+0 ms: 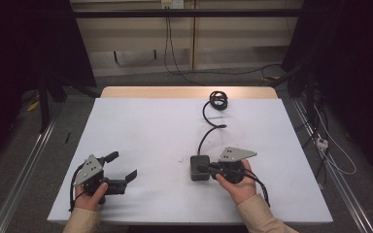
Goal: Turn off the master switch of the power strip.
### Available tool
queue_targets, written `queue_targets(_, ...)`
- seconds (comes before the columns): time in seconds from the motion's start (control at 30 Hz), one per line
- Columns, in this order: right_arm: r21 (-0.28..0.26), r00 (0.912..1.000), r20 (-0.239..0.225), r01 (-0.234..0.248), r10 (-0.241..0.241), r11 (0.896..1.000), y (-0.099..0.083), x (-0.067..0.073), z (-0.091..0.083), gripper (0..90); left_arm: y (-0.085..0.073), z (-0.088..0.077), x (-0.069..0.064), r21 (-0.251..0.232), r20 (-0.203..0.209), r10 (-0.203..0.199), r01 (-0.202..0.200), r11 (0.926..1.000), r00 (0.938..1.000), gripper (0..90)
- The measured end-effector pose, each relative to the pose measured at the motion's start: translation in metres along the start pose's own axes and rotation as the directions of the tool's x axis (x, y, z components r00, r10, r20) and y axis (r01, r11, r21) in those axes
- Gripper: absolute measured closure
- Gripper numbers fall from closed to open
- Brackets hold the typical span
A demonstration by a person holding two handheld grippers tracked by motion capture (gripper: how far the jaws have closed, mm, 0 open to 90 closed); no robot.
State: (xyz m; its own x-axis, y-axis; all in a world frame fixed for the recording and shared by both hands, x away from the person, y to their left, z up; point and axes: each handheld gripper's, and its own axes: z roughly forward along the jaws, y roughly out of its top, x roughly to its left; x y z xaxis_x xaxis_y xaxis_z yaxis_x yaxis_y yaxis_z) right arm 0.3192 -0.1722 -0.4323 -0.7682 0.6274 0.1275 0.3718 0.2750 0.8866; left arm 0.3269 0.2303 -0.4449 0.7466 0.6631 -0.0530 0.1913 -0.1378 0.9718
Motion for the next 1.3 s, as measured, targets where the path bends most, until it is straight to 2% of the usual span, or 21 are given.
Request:
queue_targets(0.73, -0.01, 1.0, -0.007, -0.003, 0.003, 1.0, -0.0011, -0.0012, -0.0003, 90.0, 0.0002, -0.0007, 0.001, 0.001, -0.001, 0.003, -0.003, 1.0, 1.0, 3.8)
queue_targets(0.83, -0.009, 1.0, -0.007, -0.001, 0.001, 1.0, -0.001, -0.0012, -0.0003, 90.0, 0.0002, -0.0006, 0.0006, -0.005, -0.003, -0.006, 0.006, 1.0, 1.0, 3.8)
queue_targets(1.03, -0.01, 1.0, -0.007, -0.002, 0.002, 1.0, -0.001, -0.0012, -0.0003, 90.0, 0.0006, -0.0015, 0.0017, 0.001, -0.002, 0.008, -0.008, 1.0, 1.0, 3.8)
queue_targets(1.3, -0.01, 1.0, -0.003, 0.005, -0.005, 1.0, -0.0008, -0.0009, -0.0004, 90.0, 0.0005, -0.0019, 0.0021, -0.002, -0.004, 0.004, -0.004, 1.0, 1.0, 3.8)
